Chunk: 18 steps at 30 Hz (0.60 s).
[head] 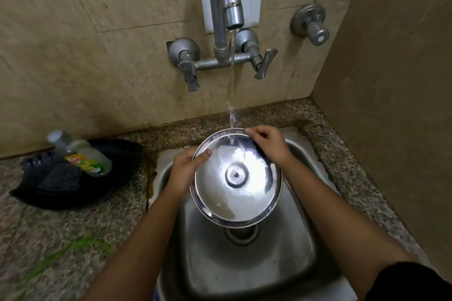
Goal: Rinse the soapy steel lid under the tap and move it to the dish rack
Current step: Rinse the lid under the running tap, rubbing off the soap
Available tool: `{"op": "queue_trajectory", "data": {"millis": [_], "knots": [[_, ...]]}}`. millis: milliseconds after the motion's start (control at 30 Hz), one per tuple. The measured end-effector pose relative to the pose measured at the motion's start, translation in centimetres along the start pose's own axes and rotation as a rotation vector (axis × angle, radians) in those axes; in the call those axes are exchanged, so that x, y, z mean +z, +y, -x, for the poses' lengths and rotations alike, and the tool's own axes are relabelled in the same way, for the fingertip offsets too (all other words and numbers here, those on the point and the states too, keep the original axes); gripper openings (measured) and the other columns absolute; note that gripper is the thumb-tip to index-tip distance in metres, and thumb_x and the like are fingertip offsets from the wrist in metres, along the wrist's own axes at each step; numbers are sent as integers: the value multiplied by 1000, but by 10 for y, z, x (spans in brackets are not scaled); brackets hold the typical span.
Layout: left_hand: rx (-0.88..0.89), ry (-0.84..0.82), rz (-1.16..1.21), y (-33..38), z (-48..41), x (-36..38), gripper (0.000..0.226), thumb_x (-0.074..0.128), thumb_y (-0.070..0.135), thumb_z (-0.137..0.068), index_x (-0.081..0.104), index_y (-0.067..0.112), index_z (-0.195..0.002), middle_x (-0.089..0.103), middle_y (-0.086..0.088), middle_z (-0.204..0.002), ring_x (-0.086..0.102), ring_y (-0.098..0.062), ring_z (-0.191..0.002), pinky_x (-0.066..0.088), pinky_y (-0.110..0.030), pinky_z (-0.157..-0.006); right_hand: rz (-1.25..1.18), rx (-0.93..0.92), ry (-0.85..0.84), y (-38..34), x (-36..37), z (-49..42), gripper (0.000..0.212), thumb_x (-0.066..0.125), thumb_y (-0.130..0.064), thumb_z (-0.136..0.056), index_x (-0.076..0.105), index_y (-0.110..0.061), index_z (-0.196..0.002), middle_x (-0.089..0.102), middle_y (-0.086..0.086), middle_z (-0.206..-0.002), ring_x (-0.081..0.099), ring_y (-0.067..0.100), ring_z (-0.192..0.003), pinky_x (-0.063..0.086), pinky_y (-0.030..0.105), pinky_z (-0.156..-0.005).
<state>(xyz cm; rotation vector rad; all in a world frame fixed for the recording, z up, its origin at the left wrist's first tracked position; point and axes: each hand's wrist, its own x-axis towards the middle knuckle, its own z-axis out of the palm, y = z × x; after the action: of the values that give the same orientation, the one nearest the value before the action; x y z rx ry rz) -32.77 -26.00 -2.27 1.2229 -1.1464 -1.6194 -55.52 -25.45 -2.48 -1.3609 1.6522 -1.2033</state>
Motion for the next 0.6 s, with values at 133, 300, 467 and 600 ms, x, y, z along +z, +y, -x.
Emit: {"op": "queue_trajectory", "data": {"millis": [133,300,467,600], "knots": [[-84,-272,-195,11,2,9,28,71,4,-79,70,7,-107,74,-16,-101,72,-28,-89,57,-35,-80,59,-46,-196,-18,12,3,15,68,-29,-85,71,-21,-74,62,-16,-61,52,-9,-55,40,22,-62],[-88,-204,-90,14,2,5,28,68,4,-81,69,1,-109,72,-21,-105,70,-34,-91,56,-42,-82,5,-30,-133,-20,13,-8,15,75,-34,-78,70,-26,-66,69,-8,-67,59,6,-67,46,31,-68],[-219,-141,-26,15,4,-4,26,66,14,-85,69,1,-108,73,-20,-102,71,-33,-88,59,-37,-77,-122,51,-53,-9,-1,-10,22,68,-25,-86,68,-23,-65,64,-2,-64,56,8,-61,44,29,-67],[-119,-279,-290,32,-6,11,9,70,15,-82,74,11,-90,76,-8,-84,72,-18,-75,56,-28,-72,140,-74,-332,-34,19,-9,12,72,-35,-81,72,-30,-69,69,-8,-71,63,11,-70,49,34,-70]]}}
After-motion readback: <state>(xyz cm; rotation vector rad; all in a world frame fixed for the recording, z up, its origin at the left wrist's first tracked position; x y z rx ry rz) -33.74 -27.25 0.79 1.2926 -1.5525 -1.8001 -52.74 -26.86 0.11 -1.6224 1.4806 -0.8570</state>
